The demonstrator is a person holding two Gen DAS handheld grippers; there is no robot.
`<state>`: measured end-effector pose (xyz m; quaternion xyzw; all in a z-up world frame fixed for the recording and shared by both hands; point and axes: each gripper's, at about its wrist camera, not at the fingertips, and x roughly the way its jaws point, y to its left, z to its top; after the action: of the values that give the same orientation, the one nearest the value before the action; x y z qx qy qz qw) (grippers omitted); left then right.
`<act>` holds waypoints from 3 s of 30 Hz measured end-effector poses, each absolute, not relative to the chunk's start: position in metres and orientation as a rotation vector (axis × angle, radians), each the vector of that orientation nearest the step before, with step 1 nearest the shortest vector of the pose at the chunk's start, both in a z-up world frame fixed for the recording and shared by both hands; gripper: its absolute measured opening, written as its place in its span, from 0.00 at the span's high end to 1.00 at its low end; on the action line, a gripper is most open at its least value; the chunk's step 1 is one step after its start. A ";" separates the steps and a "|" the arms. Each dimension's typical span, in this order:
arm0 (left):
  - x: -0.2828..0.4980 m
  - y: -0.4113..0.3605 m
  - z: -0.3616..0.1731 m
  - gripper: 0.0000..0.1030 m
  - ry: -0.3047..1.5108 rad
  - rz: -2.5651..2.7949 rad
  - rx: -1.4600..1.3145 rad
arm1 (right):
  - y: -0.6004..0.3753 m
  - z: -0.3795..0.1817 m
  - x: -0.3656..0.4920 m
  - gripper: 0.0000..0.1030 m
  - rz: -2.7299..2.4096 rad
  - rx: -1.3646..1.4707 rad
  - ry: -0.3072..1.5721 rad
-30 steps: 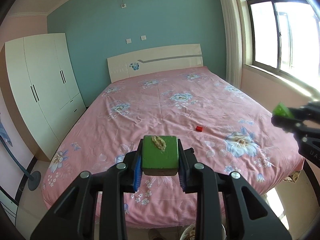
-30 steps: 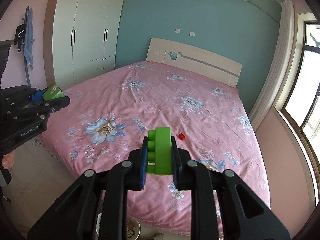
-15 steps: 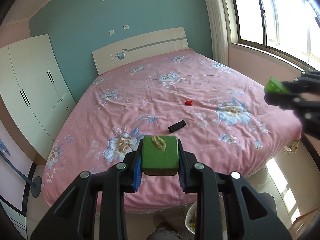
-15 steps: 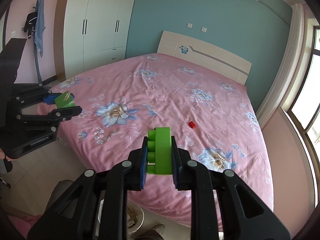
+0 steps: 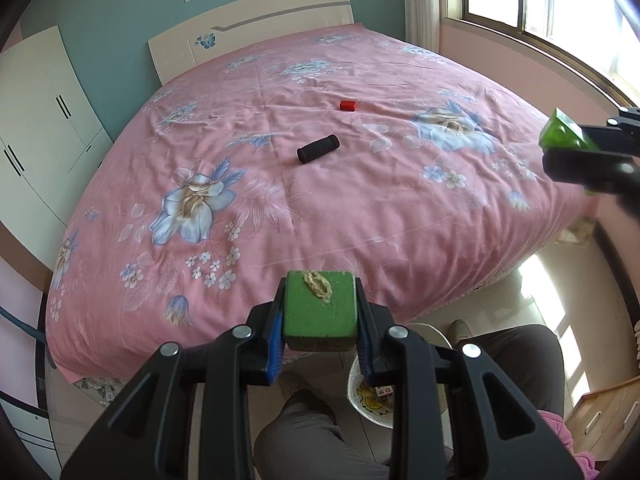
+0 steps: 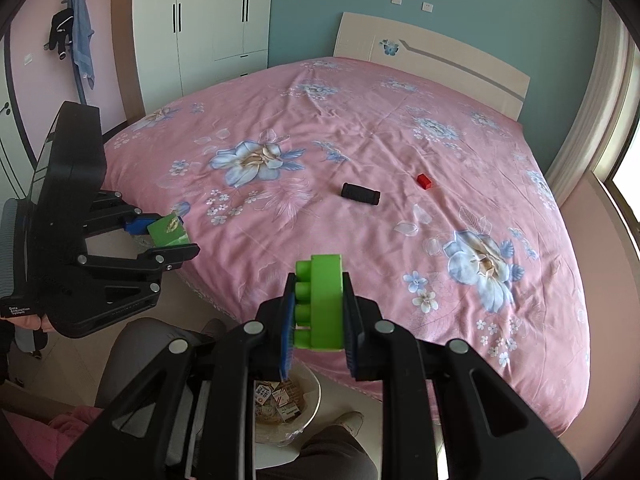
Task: Collect trash
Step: 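Carry the green brick and green cube with both tools over the trash bin, then open the right tool over the bin while the left tool releases the green cube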
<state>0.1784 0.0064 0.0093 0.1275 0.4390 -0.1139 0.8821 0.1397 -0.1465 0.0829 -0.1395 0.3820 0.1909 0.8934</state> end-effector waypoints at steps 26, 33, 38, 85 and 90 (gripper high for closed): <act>0.186 -0.019 -0.186 0.69 1.326 -0.285 0.231 | -0.141 -0.133 0.149 0.79 0.430 -0.269 1.112; 0.187 -0.024 -0.232 0.69 1.417 -0.288 0.210 | -0.139 -0.191 0.150 0.79 0.440 -0.285 1.200; 0.187 -0.028 -0.264 0.70 1.481 -0.295 0.204 | -0.137 -0.230 0.149 0.79 0.455 -0.282 1.272; 0.206 -0.037 -0.457 0.67 1.858 -0.211 -0.050 | -0.120 -0.450 0.169 0.77 0.441 -0.107 1.710; 0.206 -0.035 -0.454 0.57 1.854 -0.201 -0.065 | -0.122 -0.449 0.171 0.58 0.421 -0.098 1.696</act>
<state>0.2064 -0.0350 -0.4543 -0.0279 0.7981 -0.0866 0.5956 0.1706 -0.1223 -0.4490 -0.0431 0.7440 0.1847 0.6407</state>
